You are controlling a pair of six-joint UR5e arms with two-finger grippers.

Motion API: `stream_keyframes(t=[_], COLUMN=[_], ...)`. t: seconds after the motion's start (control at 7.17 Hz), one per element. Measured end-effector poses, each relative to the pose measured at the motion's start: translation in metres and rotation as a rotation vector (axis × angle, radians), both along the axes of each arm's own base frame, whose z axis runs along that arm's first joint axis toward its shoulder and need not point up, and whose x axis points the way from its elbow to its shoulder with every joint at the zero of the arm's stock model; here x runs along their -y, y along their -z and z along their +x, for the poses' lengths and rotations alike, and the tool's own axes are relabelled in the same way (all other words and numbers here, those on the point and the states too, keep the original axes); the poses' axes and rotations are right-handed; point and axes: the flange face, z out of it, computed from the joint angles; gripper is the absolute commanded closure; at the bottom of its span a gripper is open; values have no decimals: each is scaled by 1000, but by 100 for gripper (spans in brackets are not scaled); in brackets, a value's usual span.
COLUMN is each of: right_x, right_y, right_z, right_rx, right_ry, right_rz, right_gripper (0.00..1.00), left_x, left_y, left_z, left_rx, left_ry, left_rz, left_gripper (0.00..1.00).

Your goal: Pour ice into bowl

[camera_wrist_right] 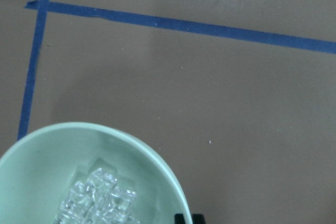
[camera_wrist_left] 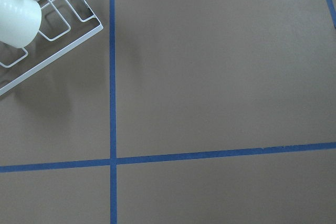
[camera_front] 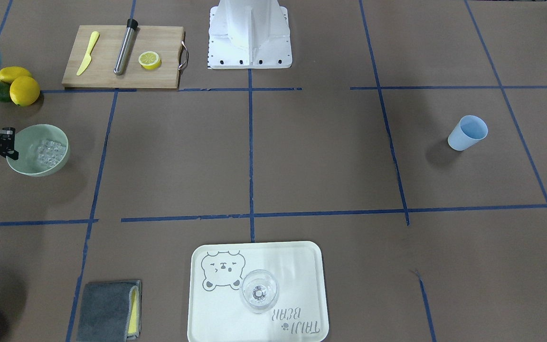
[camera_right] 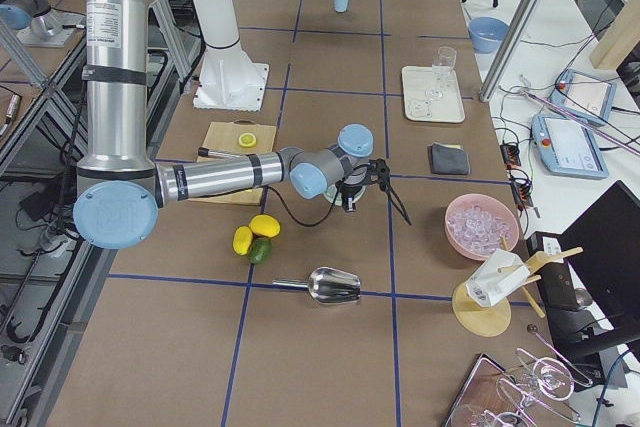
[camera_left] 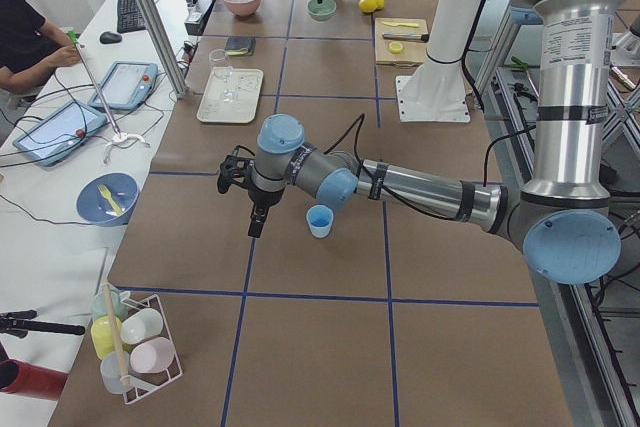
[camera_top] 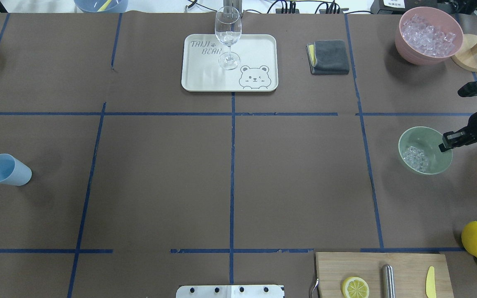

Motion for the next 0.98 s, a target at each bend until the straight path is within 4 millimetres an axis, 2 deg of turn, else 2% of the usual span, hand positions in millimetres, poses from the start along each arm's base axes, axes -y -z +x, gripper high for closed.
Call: stream_keyframes(t=[0.42, 0.56, 0.7, 0.98], right_x=[2, 3, 2, 1], right_y=[2, 1, 0, -2], right_z=[-25, -32, -36, -40], right_rx=[3, 4, 4, 3], right_ry=[37, 49, 58, 66], right_rz=[-2, -5, -8, -12], right_gripper=[100, 63, 1, 0], left_x=[0, 0, 0, 0], left_y=[1, 1, 1, 1], left_z=[0, 0, 0, 0], left_rx=[0, 0, 0, 0], left_ry=[0, 0, 0, -1], left_rz=[2, 2, 1, 0], left_gripper=[0, 0, 0, 0])
